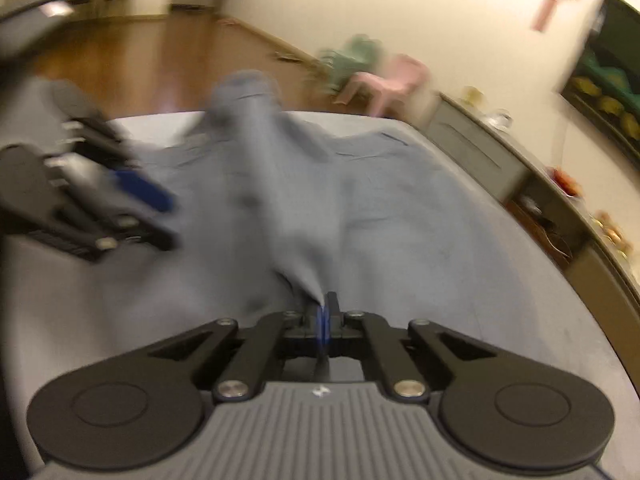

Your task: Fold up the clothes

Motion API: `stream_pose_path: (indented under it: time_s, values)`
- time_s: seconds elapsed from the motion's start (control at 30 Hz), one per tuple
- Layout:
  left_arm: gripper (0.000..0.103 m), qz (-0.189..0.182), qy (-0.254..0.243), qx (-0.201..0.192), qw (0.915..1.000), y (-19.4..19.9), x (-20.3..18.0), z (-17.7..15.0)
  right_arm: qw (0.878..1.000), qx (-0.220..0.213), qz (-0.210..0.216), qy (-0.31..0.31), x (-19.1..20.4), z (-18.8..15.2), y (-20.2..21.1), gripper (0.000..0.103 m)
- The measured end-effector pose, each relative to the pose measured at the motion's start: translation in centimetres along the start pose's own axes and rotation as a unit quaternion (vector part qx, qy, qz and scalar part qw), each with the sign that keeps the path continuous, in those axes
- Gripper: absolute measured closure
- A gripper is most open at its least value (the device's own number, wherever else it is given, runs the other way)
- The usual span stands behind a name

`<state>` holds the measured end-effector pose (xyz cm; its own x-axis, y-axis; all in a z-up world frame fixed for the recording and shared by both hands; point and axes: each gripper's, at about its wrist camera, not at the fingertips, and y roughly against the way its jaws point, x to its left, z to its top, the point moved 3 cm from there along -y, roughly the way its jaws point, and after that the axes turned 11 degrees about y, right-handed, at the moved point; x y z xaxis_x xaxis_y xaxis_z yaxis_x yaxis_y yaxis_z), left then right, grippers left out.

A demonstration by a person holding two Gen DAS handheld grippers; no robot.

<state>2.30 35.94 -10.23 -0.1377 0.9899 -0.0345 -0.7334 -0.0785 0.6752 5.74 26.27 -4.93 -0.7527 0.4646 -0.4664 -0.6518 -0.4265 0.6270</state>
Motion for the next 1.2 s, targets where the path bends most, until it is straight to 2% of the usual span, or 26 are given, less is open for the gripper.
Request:
stream_pose_path:
  time_s: [0.03, 0.07, 0.1, 0.17, 0.23, 0.3, 0.33, 0.4, 0.47, 0.6, 0.67, 0.7, 0.73, 0.77, 0.8, 0.83, 0.9, 0.93, 0.97, 1.0, 1.03, 1.1, 1.13, 1.17, 1.2]
  values:
    - [0.078, 0.016, 0.009, -0.002, 0.9998, -0.6, 0.3, 0.6, 1.000, -0.010, -0.009, -0.012, -0.7, 0.6, 0.2, 0.102]
    - [0.078, 0.017, 0.016, 0.000, 0.9997, -1.0, 0.6, 0.9, 0.999, -0.020, -0.019, -0.024, -1.4, 1.1, 0.4, 0.102]
    - [0.078, 0.008, 0.028, 0.003, 0.9996, -1.2, 1.1, 1.0, 0.999, -0.025, -0.007, -0.029, -1.4, 1.6, 0.8, 0.102]
    - [0.078, -0.028, 0.066, 0.006, 0.9974, -1.0, 2.1, 1.0, 0.999, -0.014, 0.045, -0.002, 0.2, 1.7, 1.2, 0.101]
    - [0.077, -0.070, 0.114, -0.001, 0.9910, -0.3, 3.5, 1.2, 0.996, -0.006, 0.079, 0.029, 1.8, 1.3, 1.2, 0.097]
    - [0.076, -0.107, 0.162, -0.007, 0.9810, 0.8, 4.9, 1.2, 0.996, -0.005, 0.081, 0.030, 2.0, 1.4, 0.7, 0.092]
    - [0.076, -0.116, 0.170, -0.009, 0.9786, 1.4, 5.2, 1.3, 0.996, -0.005, 0.080, 0.028, 2.0, 1.5, 0.5, 0.090]
    - [0.076, -0.122, 0.153, -0.013, 0.9806, 2.7, 5.1, 1.2, 0.998, -0.015, 0.059, 0.022, 1.8, 2.8, 0.3, 0.067]
    - [0.076, -0.128, 0.115, -0.017, 0.9850, 3.8, 4.7, 1.2, 0.998, -0.032, 0.053, 0.021, 1.4, 4.6, 0.6, 0.058]
    - [0.075, -0.113, 0.068, -0.007, 0.9912, 3.1, 3.0, 0.1, 0.996, -0.036, 0.072, 0.038, 1.5, 9.2, -1.3, 0.051]
    - [0.076, -0.097, 0.050, 0.000, 0.9940, 2.3, 2.4, -0.4, 0.994, -0.005, 0.094, 0.062, 2.5, 11.2, -4.7, 0.054]
    - [0.074, -0.086, 0.048, 0.000, 0.9951, 1.7, 2.5, -0.5, 0.992, 0.015, 0.100, 0.074, 2.8, 11.7, -6.3, 0.069]
    - [0.074, -0.080, 0.048, -0.002, 0.9956, 1.3, 2.8, -0.7, 0.990, 0.037, 0.104, 0.088, 3.1, 11.9, -7.8, 0.093]
    - [0.075, -0.079, 0.053, -0.003, 0.9955, 1.0, 3.0, -0.7, 0.987, 0.060, 0.107, 0.101, 3.3, 12.2, -9.3, 0.102]
    - [0.075, -0.078, 0.060, -0.005, 0.9951, 0.9, 3.3, -0.7, 0.989, 0.056, 0.094, 0.097, 3.0, 12.7, -9.4, 0.102]
    - [0.076, -0.075, 0.066, -0.009, 0.9950, 0.8, 3.6, -0.7, 0.993, 0.030, 0.082, 0.074, 2.5, 13.5, -7.9, 0.102]
    - [0.076, -0.071, 0.076, -0.016, 0.9944, 0.5, 4.2, -0.7, 0.993, -0.031, 0.107, 0.038, 3.3, 14.3, -3.5, 0.102]
    - [0.076, -0.074, 0.087, -0.018, 0.9933, 0.3, 4.6, -0.6, 0.990, -0.045, 0.128, 0.038, 4.5, 14.0, -2.2, 0.102]
    - [0.082, -0.079, 0.094, -0.016, 0.9923, 0.2, 4.9, -0.5, 0.987, -0.036, 0.147, 0.060, 6.5, 13.2, -2.4, 0.102]
    - [0.080, -0.079, 0.092, -0.015, 0.9925, 0.3, 5.0, -0.5, 0.986, -0.016, 0.149, 0.078, 8.3, 12.1, -3.7, 0.101]
    - [0.079, -0.076, 0.087, -0.016, 0.9932, 0.6, 5.1, -0.6, 0.987, -0.006, 0.148, 0.059, 8.2, 11.4, -4.6, 0.101]
    - [0.074, -0.092, 0.113, -0.010, 0.9893, 1.7, 6.0, -1.0, 0.988, 0.001, 0.156, -0.016, 6.1, 10.5, -5.8, 0.098]
    - [0.071, -0.100, 0.127, -0.011, 0.9869, 2.5, 6.5, -1.3, 0.988, 0.002, 0.151, -0.040, 4.9, 9.4, -5.3, 0.094]
    - [0.065, -0.108, 0.140, -0.011, 0.9842, 3.3, 7.1, -1.6, 0.988, 0.002, 0.141, -0.055, 3.6, 7.8, -4.1, 0.087]
    - [0.064, -0.117, 0.159, -0.014, 0.9802, 4.1, 7.8, -1.8, 0.989, 0.002, 0.132, -0.071, 2.3, 6.2, -3.0, 0.084]
